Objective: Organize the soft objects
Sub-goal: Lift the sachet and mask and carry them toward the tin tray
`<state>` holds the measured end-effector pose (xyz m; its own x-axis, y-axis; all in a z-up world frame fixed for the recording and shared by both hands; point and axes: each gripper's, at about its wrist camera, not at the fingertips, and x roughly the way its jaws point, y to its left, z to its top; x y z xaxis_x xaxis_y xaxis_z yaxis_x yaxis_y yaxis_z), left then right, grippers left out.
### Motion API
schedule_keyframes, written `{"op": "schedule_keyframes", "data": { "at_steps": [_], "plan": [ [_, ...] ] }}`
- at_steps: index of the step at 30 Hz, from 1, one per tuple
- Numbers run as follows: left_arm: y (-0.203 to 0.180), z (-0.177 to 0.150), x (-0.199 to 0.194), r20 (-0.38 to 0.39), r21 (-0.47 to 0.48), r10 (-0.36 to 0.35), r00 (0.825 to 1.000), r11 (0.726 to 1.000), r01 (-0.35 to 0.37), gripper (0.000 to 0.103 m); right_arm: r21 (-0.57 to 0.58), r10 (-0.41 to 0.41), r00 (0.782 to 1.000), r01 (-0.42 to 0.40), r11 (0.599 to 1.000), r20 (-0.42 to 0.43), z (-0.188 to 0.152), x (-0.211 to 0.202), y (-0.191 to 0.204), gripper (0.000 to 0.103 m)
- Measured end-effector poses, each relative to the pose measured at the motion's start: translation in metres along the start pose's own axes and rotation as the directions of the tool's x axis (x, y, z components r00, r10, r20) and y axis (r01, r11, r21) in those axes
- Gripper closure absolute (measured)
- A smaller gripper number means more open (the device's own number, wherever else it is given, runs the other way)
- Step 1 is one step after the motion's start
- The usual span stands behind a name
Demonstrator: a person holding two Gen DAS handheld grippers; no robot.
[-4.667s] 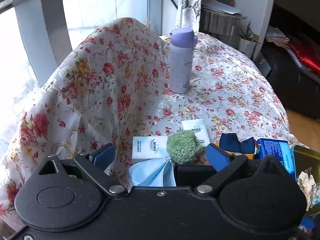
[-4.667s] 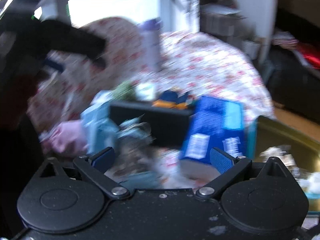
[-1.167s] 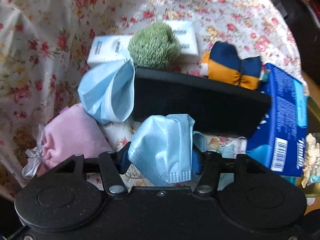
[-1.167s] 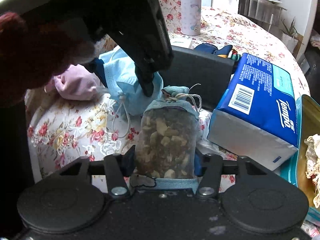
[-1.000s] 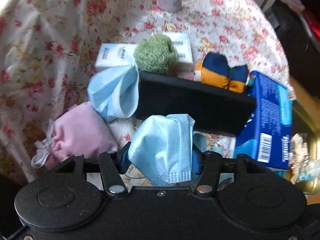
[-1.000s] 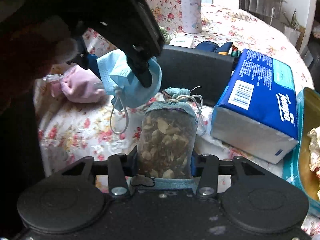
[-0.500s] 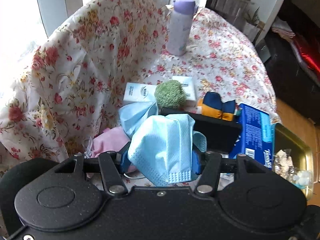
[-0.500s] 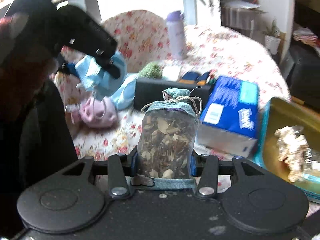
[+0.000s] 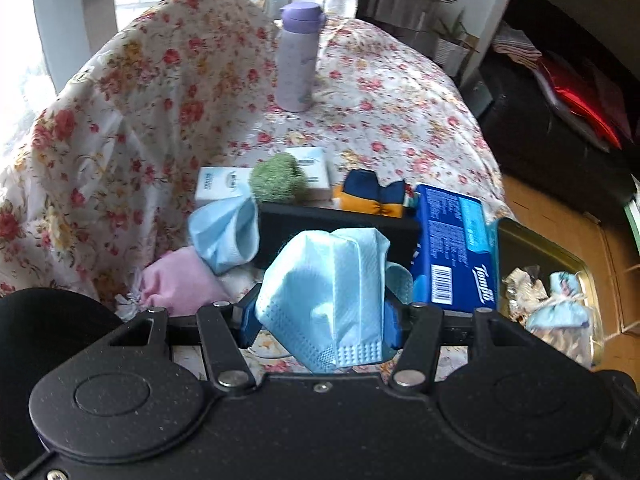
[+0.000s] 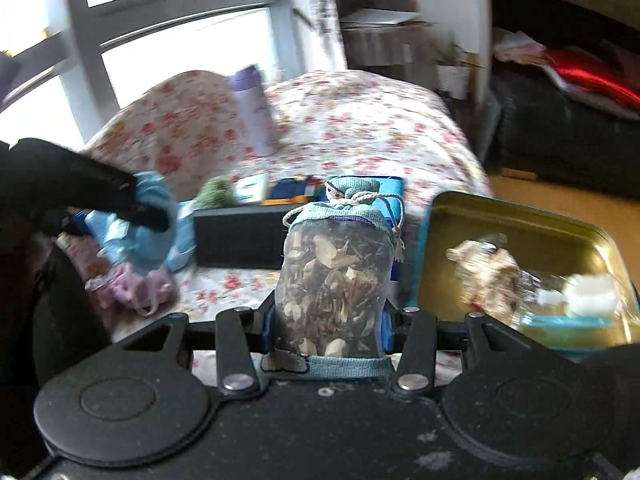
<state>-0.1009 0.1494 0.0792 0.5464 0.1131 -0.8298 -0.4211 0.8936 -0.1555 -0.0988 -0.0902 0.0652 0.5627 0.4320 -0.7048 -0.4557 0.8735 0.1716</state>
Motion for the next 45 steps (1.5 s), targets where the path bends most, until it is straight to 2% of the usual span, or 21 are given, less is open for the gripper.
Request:
{"op": "schedule_keyframes", "data": {
  "at_steps": [4, 7, 11, 14, 22, 29, 31, 35, 45],
  "plan": [
    [-0.009, -0.003, -0.002, 0.001, 0.022, -0.009, 1.000, 1.000, 0.009, 0.049, 0.062, -0.075, 0.997, 0.074, 0.995, 0.010, 0.005, 0.002, -0.025, 0.058],
    [-0.015, -0.004, -0.003, 0.001, 0.037, -0.018, 1.000, 0.999, 0.018, 0.049, 0.099, -0.152, 0.988, 0.148, 0.984, 0.027, 0.011, 0.002, -0.048, 0.058],
    [-0.027, -0.003, -0.004, 0.003, 0.063, -0.030, 1.000, 0.998, 0.030, 0.049, 0.180, -0.220, 0.975, 0.208, 0.961, 0.045, 0.023, 0.001, -0.083, 0.058],
    [-0.042, -0.001, -0.005, 0.007, 0.100, -0.043, 0.999, 0.994, 0.042, 0.049, 0.217, -0.285, 0.957, 0.267, 0.939, 0.060, 0.032, 0.005, -0.109, 0.058],
    [-0.089, 0.008, -0.002, 0.005, 0.190, -0.101, 0.995, 0.977, 0.098, 0.049, 0.335, -0.403, 0.910, 0.351, 0.875, 0.100, 0.050, 0.032, -0.166, 0.058],
    [-0.130, 0.018, 0.008, 0.007, 0.273, -0.124, 0.992, 0.955, 0.117, 0.049, 0.426, -0.396, 0.901, 0.293, 0.856, 0.177, 0.063, 0.051, -0.201, 0.058],
    [-0.142, 0.018, 0.014, 0.002, 0.301, -0.123, 0.992, 0.947, 0.117, 0.049, 0.457, -0.409, 0.899, 0.301, 0.837, 0.158, 0.062, 0.057, -0.209, 0.058],
    [-0.161, 0.017, 0.028, -0.023, 0.334, -0.125, 0.992, 0.934, 0.126, 0.049, 0.497, -0.397, 0.908, 0.284, 0.820, 0.137, 0.056, 0.058, -0.219, 0.058],
    [-0.191, 0.017, 0.056, -0.099, 0.351, -0.145, 0.985, 0.921, 0.171, 0.049, 0.486, -0.398, 0.911, 0.299, 0.821, 0.111, 0.053, 0.063, -0.214, 0.058]
  ]
}}
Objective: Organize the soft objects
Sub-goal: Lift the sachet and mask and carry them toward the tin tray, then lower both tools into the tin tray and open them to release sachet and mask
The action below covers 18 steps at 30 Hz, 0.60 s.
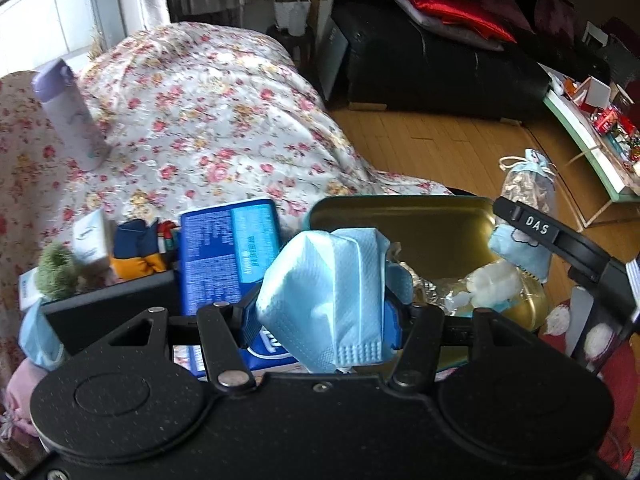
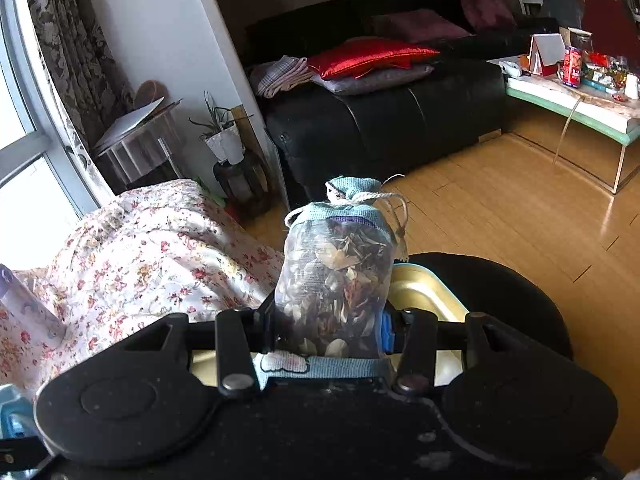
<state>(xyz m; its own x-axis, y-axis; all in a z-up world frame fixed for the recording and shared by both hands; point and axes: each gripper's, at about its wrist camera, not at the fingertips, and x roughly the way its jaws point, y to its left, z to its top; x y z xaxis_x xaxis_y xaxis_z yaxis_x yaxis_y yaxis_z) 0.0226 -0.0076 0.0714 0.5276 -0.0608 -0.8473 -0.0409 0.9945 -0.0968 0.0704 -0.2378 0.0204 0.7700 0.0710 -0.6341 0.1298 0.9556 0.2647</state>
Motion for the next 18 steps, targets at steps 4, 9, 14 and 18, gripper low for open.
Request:
{"op": "schedule_keyframes", "data": {
  "at_steps": [4, 9, 14, 18],
  "plan": [
    [-0.007, 0.004, 0.009, -0.021, 0.007, -0.027, 0.999, 1.000, 0.027, 0.049, 0.001, 0.004, 1.000, -0.004, 1.000, 0.001, 0.001, 0.000, -0.001, 0.057],
    [-0.016, 0.005, 0.019, -0.051, 0.022, -0.052, 0.997, 0.998, 0.053, 0.049, 0.032, 0.013, 1.000, -0.013, 0.999, -0.010, 0.002, 0.002, -0.007, 0.057],
    [-0.019, 0.006, 0.027, -0.074, 0.019, -0.065, 0.995, 0.998, 0.066, 0.049, 0.043, 0.015, 1.000, -0.015, 0.999, -0.018, 0.002, 0.005, -0.007, 0.057],
    [-0.021, 0.006, 0.027, -0.063, 0.036, -0.064, 0.996, 0.997, 0.066, 0.037, 0.037, 0.013, 1.000, -0.013, 0.999, -0.018, 0.001, 0.005, -0.005, 0.057]
  ]
}}
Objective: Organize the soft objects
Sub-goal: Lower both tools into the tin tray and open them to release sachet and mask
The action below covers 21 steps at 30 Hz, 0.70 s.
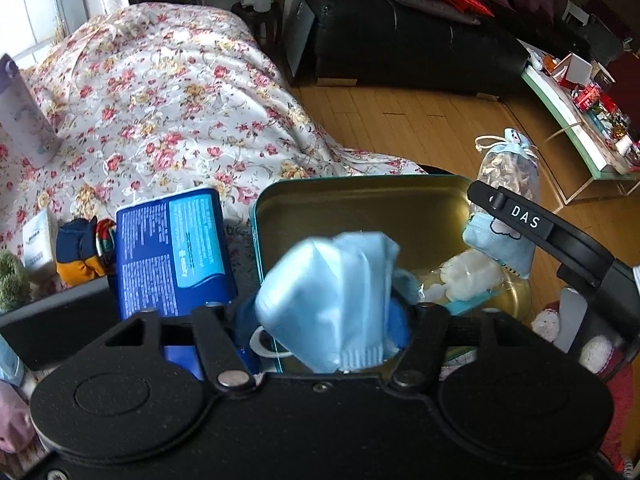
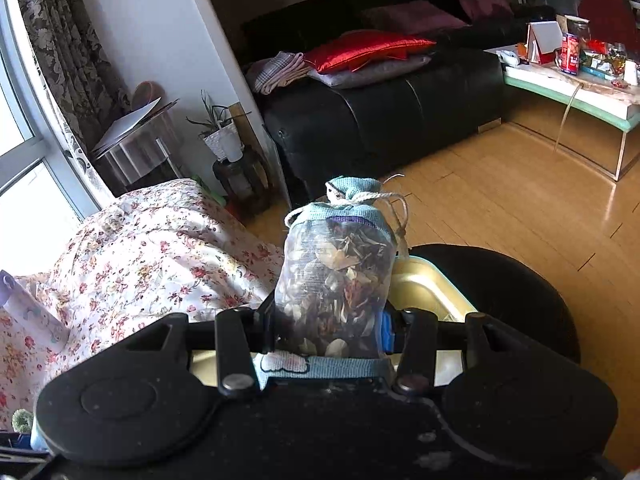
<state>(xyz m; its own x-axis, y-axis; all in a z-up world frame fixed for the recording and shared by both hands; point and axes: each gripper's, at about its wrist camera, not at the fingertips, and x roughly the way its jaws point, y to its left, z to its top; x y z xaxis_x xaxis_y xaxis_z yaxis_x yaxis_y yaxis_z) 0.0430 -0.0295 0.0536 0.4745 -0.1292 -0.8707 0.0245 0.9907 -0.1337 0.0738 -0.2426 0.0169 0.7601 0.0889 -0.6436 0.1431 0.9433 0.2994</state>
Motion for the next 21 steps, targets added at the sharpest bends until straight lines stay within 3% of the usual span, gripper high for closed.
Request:
{"op": "schedule_keyframes", "data": {
  "at_steps": [2, 12, 14, 21],
  "plan": [
    [-0.0003, -0.0002, -0.0010, 0.014, 0.002, 0.004, 1.000, 1.000, -0.004, 0.030, 0.001, -0.002, 1.000, 0.002, 1.000, -0.001, -0.0002, 0.0002, 0.0001, 0.057],
    [0.0042, -0.0021, 0.0010, 0.008, -0.015, -0.011, 1.000, 1.000, 0.012, 0.029, -0.023, -0.010, 1.000, 0.011, 1.000, 0.008, -0.0021, -0.0010, 0.0045, 0.053],
    [0.0033, -0.0020, 0.0008, 0.009, -0.013, -0.010, 1.000, 1.000, 0.010, 0.029, -0.035, -0.010, 1.000, 0.011, 0.999, 0.022, -0.0026, -0.0034, 0.0061, 0.045],
    [0.0027, -0.0060, -0.0011, 0.012, -0.002, -0.002, 1.000, 1.000, 0.002, 0.029, -0.038, -0.007, 0.999, 0.008, 0.999, 0.033, -0.0037, -0.0059, 0.0038, 0.042]
  ]
}}
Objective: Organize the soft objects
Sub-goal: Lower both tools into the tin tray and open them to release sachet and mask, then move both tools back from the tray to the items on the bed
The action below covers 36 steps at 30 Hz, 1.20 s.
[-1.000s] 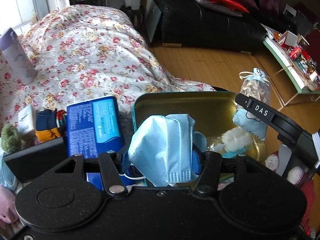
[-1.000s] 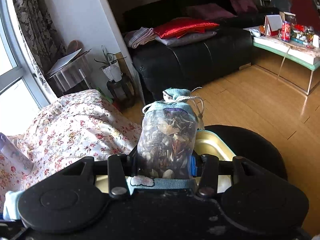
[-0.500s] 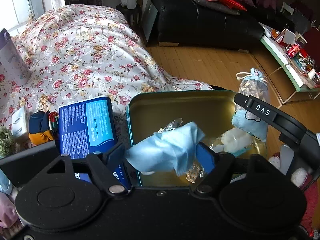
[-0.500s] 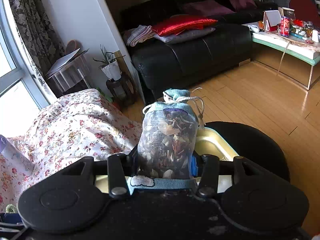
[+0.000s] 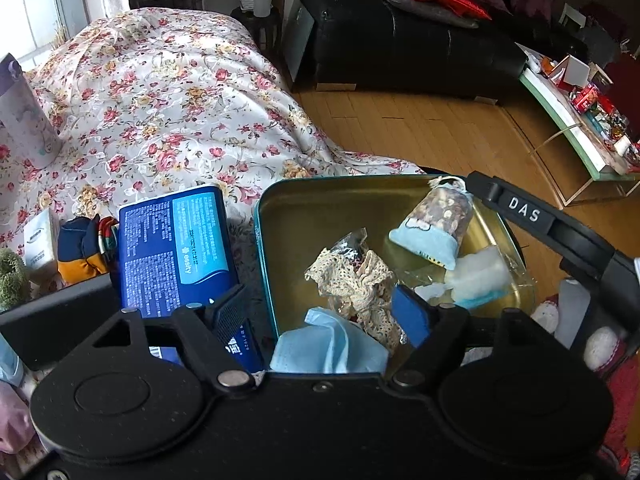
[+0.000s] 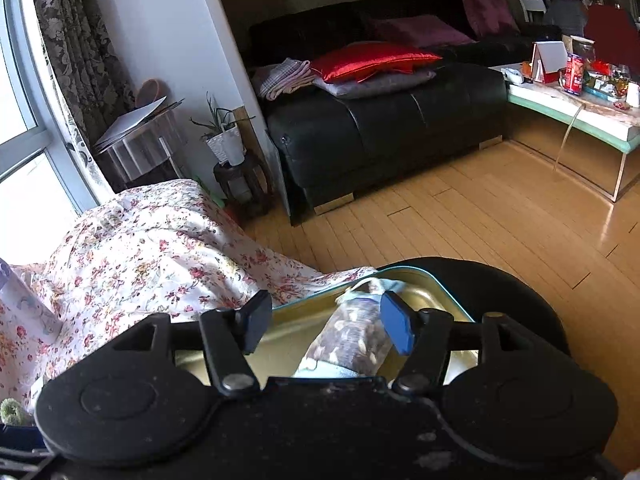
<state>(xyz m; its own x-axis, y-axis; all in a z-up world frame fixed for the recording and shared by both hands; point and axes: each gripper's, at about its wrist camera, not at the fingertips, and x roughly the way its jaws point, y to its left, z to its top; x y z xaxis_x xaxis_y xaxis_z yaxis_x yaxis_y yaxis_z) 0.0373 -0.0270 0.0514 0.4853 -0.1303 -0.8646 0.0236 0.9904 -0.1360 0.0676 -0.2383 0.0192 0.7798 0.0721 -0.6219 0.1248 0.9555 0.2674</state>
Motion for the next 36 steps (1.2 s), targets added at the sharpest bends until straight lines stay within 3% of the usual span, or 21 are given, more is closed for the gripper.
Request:
{"op": "schedule_keyframes", "data": {
  "at_steps": [16, 18, 20, 22, 32, 36],
  "plan": [
    [0.009, -0.006, -0.005, 0.010, -0.006, 0.028, 1.000, 1.000, -0.027, 0.029, 0.007, -0.008, 1.000, 0.008, 1.000, 0.007, 0.000, 0.001, 0.000, 0.021],
    [0.010, -0.006, -0.005, 0.011, -0.006, 0.028, 1.000, 1.000, -0.028, 0.029, 0.002, -0.009, 1.000, 0.009, 1.000, 0.016, -0.001, 0.000, 0.001, 0.016],
    [0.012, -0.008, -0.006, 0.013, -0.009, 0.028, 1.000, 1.000, -0.028, 0.029, -0.005, -0.003, 1.000, 0.004, 1.000, 0.024, -0.002, 0.000, 0.002, 0.004],
    [0.015, -0.009, -0.007, 0.015, -0.012, 0.034, 0.999, 0.999, -0.033, 0.029, -0.011, 0.006, 0.999, -0.005, 1.000, 0.032, -0.002, -0.001, 0.003, 0.001],
    [0.049, -0.021, -0.023, 0.041, -0.042, 0.094, 0.995, 0.995, -0.092, 0.028, 0.006, 0.007, 1.000, -0.008, 1.000, 0.029, -0.002, 0.001, 0.000, 0.000],
    [0.077, -0.025, -0.033, 0.050, -0.097, 0.132, 0.990, 0.987, -0.126, 0.028, -0.016, 0.016, 0.999, -0.015, 1.000, 0.040, -0.004, -0.001, 0.004, 0.000]
  ]
}}
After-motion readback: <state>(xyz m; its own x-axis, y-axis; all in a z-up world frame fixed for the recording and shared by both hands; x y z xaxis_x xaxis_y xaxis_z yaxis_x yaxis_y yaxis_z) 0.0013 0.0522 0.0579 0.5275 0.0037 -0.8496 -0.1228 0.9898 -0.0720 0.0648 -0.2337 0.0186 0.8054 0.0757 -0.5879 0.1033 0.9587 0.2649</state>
